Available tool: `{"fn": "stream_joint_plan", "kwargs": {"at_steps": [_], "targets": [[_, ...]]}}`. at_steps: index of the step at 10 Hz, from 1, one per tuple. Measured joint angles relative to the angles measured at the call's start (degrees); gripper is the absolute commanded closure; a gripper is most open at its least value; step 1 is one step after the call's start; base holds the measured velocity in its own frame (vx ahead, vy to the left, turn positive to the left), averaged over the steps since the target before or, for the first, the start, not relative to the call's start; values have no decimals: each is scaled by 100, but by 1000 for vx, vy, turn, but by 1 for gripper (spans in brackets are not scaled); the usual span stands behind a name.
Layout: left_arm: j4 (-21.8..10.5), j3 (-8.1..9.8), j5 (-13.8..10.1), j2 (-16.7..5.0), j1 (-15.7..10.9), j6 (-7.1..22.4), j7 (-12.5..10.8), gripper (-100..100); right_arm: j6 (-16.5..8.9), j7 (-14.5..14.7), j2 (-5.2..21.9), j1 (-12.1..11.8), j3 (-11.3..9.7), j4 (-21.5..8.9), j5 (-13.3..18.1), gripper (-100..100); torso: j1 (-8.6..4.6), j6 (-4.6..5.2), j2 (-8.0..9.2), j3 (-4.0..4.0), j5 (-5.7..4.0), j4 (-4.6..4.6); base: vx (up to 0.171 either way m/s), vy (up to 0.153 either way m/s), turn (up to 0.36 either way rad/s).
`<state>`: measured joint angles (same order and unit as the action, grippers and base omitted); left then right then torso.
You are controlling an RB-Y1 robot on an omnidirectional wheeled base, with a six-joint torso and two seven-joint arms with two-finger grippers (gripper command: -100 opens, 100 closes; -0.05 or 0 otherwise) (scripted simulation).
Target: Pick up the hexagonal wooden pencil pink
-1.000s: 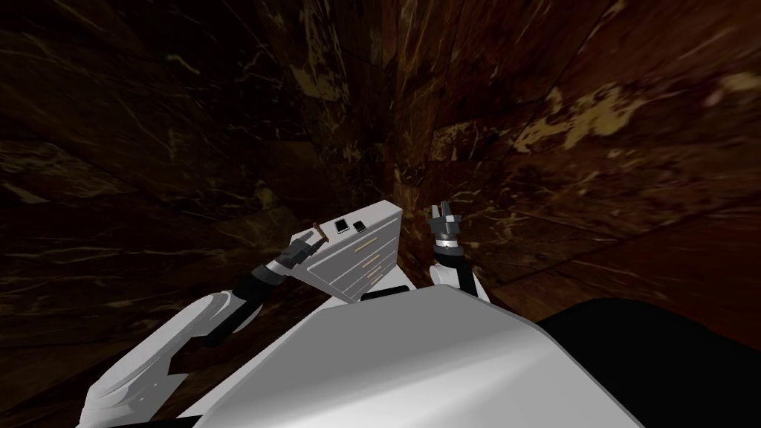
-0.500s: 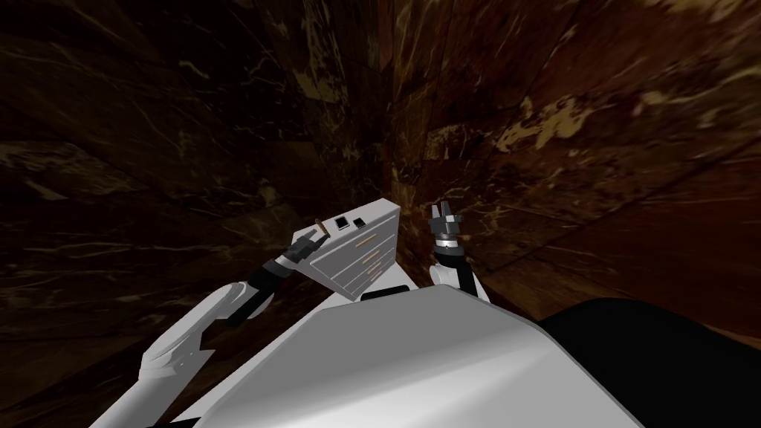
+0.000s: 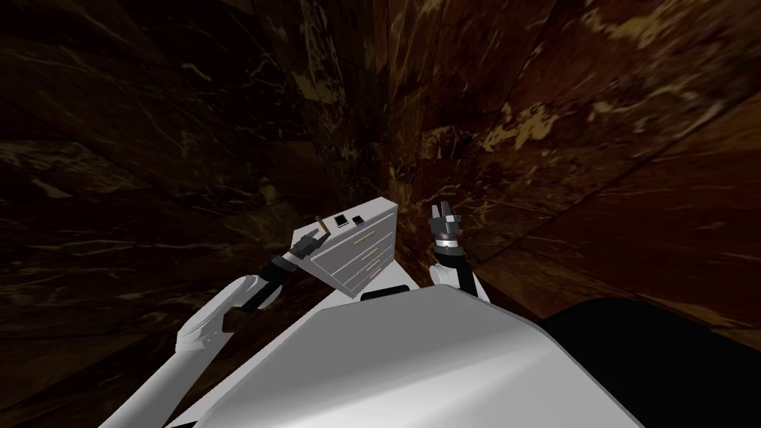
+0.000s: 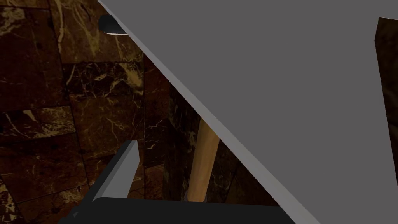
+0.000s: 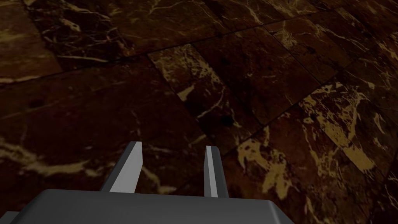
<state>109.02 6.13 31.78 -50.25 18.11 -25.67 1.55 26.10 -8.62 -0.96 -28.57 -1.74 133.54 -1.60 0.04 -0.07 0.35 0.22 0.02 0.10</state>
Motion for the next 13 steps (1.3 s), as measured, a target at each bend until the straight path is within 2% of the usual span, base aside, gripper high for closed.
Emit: {"fn": "stream_joint_plan", "kwargs": {"at_steps": [2, 4, 5, 7, 8, 10, 11, 13], "targets": [[-355, -49, -1, 2, -306, 1, 9, -100, 0, 0, 0, -1, 0, 0, 0, 0, 2, 1, -33, -20, 0, -8, -52, 17, -63], [-666, -359, -179, 59, -621, -73, 162, -100, 0, 0, 0, 1, 0, 0, 0, 0, 6, 1, 8, 4, 2, 1, -104, 18, -41], [-803, -423, -204, 54, -772, -79, 178, -100, 0, 0, 0, 0, 0, 0, 0, 0, 3, -1, -5, -2, 1, -1, -21, -1, 15], [-1175, -475, -200, 86, -1107, -97, 202, -100, 0, 0, 0, -1, 0, 0, 0, 0, -3, 0, -32, -19, -1, -8, 3, -8, -9], [-1323, -458, -208, 102, -1130, -130, 216, -100, 0, 0, 0, -1, 0, 0, 0, 0, 19, -8, -46, -29, 5, -13, -119, 30, -110], [-1703, -795, -378, 136, -1506, -202, 353, -100, 0, 0, 0, 0, 0, 0, 0, 0, 48, -6, -10, -8, 13, -5, -109, 22, -43], [-1920, -870, -403, 132, -1712, -226, 373, -100, 0, 0, 0, 0, 0, 0, 0, 0, 42, -8, -23, -15, 11, -7, -25, -9, 12], [-2320, -889, -409, 186, -1973, -274, 417, -100, 0, 0, 0, -1, 0, 0, 0, 0, 54, -16, -61, -37, 12, -16, -59, 1, -65]]}}
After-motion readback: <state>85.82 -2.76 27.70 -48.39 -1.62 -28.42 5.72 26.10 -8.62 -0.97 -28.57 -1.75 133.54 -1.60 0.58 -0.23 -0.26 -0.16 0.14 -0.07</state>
